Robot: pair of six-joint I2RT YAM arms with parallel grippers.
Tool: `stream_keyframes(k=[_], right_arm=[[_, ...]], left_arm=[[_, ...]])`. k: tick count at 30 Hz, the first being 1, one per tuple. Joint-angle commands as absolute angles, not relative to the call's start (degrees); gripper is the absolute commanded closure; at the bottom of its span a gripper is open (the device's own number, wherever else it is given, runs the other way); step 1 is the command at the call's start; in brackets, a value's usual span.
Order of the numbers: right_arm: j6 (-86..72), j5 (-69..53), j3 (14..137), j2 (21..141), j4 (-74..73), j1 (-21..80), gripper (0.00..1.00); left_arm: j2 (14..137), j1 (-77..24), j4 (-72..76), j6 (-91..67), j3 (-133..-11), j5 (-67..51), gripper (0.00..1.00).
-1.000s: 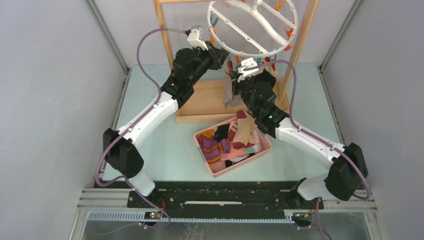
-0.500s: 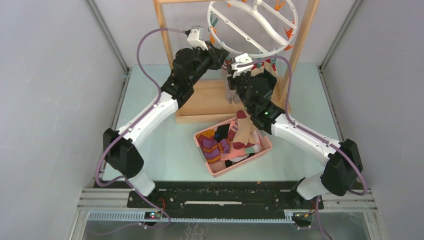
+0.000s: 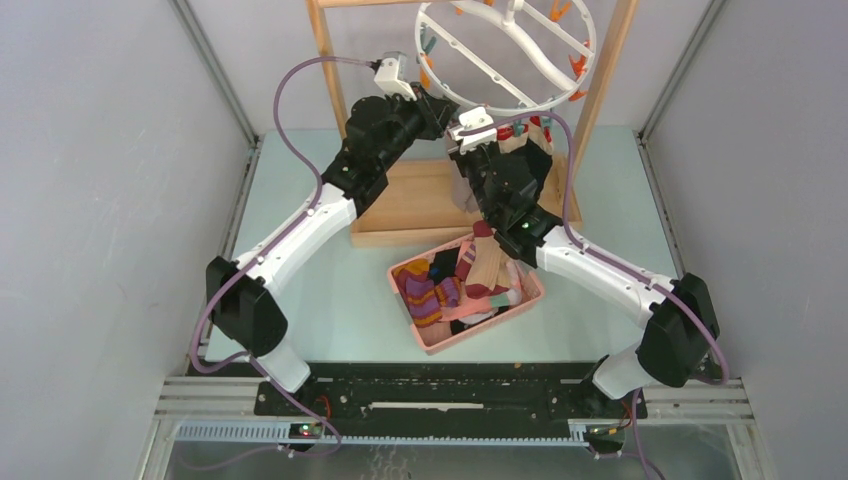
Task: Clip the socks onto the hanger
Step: Clamp the sock onto the hanger.
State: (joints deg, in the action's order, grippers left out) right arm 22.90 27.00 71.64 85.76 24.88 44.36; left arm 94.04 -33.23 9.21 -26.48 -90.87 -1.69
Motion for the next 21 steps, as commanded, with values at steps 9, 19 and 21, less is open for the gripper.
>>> stream_keyframes(k=[9, 19, 21], right_arm=[[31.66, 29.01, 73.48, 86.31, 28.49, 45.09, 1.0], [26.27, 26.37, 71.78, 85.12, 24.31, 42.56, 1.0], [21.23, 20.7, 70.59, 83.57, 22.61, 40.48, 1.0]], left_arm=[[92.55, -32.49, 9.15, -27.05, -95.21, -1.31, 1.0], [92.56, -31.98, 9.05, -28.44, -95.71, -2.38, 1.0], [92.59, -31.86, 9.05, -28.65, -95.71, -2.59, 1.0]])
